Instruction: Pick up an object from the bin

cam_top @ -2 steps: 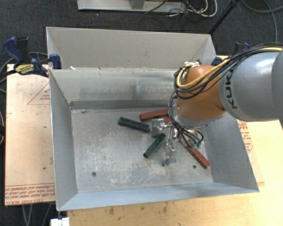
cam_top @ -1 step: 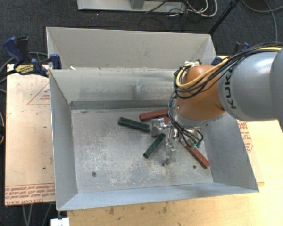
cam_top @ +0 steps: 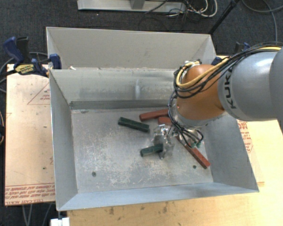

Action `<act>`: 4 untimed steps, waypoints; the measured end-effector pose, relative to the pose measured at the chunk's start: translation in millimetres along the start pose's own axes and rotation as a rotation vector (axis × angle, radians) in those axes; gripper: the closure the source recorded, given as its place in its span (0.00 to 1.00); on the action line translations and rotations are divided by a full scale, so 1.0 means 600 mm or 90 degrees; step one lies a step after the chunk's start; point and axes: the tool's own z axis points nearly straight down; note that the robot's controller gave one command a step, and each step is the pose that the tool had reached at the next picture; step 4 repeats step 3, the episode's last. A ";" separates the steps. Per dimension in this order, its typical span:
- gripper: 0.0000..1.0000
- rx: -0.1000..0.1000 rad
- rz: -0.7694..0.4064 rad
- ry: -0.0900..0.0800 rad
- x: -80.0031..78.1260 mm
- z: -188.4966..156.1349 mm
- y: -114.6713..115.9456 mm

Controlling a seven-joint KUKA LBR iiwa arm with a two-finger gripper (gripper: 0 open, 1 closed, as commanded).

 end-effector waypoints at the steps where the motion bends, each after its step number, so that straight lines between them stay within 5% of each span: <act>1: 1.00 0.000 0.002 0.000 -0.001 -0.018 0.000; 2: 1.00 0.001 0.002 -0.003 -0.005 -0.128 0.001; 4: 1.00 0.001 0.004 -0.001 -0.007 -0.155 0.002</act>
Offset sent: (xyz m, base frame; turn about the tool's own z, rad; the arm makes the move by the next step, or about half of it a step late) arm 0.0001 -0.0001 0.0104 0.0000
